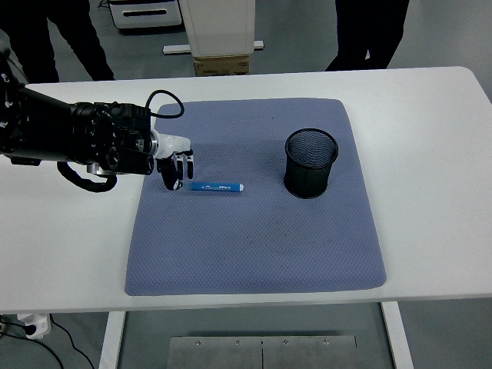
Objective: Left hand places marker in pen holder
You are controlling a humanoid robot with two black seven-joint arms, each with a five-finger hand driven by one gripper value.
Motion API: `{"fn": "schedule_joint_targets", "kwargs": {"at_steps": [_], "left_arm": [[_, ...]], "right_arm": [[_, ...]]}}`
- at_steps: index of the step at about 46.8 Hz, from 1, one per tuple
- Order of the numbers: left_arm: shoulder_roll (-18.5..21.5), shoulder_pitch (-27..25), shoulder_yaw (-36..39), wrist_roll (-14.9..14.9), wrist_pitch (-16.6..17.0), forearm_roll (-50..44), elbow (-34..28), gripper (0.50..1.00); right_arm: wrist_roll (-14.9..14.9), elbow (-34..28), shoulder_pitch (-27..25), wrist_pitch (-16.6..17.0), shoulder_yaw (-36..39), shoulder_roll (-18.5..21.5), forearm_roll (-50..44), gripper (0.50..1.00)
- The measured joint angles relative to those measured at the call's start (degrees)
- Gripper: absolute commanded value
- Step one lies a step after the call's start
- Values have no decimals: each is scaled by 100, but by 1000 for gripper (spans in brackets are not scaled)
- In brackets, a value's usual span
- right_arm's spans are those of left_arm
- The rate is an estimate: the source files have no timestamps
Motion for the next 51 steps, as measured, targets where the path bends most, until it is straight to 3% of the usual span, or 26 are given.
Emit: {"fn": "schedule_joint_targets", "kwargs": {"at_steps": [35, 51], "left_arm": [[0, 102, 0, 9, 26, 14, -4, 637], [0, 109, 1, 9, 60, 14, 7, 607]], "right_arm": [[1, 0, 0, 3, -2, 0, 0, 1000], [1, -1, 0, 4, 0, 0, 0, 1000]]}}
